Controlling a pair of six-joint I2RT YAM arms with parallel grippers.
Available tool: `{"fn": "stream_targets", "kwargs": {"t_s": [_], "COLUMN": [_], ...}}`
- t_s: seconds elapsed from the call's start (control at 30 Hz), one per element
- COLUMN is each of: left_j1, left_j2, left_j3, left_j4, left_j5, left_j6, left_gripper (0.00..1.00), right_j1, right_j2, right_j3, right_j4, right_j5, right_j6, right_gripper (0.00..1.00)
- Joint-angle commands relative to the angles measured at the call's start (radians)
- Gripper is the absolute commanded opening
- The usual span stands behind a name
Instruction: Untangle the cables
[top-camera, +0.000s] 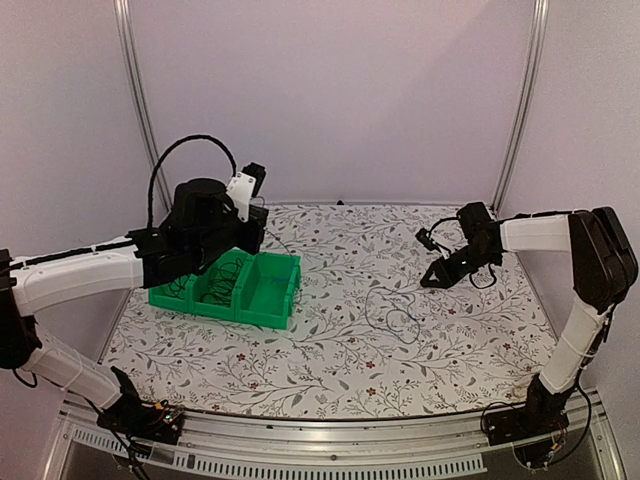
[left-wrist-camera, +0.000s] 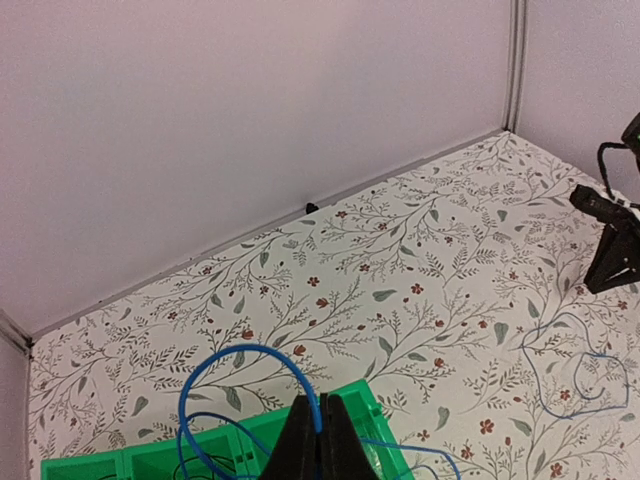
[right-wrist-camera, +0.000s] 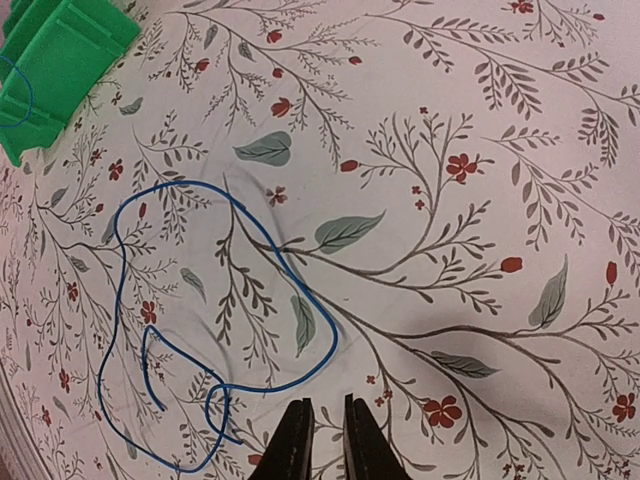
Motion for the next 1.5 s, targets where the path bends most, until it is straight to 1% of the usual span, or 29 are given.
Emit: {"fn": "stream_targets", "kwargs": {"t_s": [0.0,0.33,0.6,0.8,1.07,1.2,1.3,1.47], "left_j1": [0.037,0.074,0.127,0.136,0.136,0.13,0.126,0.123], "left_j2": [-0.015,-0.105,-0.125,-0.055,0.087,0.141,0.168,0.187], "left_j3": [-0.011,0.031,-0.01,-0.026,-0.039,-0.044,-0.053,-0.089], "left_j4": [0.053,-0.006,-0.02,0.003,0.072,0.097,0.103,0.098], "left_j5": [0.028,0.014,0.033,0.08,0.166,0.25,0.285,0.29], "left_j6": [-0.021,0.021,0.022,0.051,0.026,-0.033,-0.063,-0.121], "left_gripper": [0.0,0.0,0.0,0.0,0.0,0.0,0.0,0.0], "right_j1": [0.001,-0.001,-0.003,-0.002,-0.007,-0.01,-0.011,-0.014], "right_j2": [-0.013,-0.008,-0.007,-0.004,-0.007,-0.005,-0.006,-0.007], "right_j3": [-0.009,-0.008,-0.007,-0.007,-0.007,-0.007,-0.006,-0.003], "right_j4": [-0.01,-0.014,-0.016,-0.019,-0.021,-0.021,-0.022,-0.027], "right_j5": [-0.02,-0.028,-0.031,-0.034,-0.037,-0.037,-0.04,-0.047], "right_j6": [-0.01,-0.01,-0.012,-0.013,-0.013,-0.015,-0.016,-0.018], "right_gripper": [0.15,0.15,0.15,0.15,0.15,0.16,0.15,0.15]}}
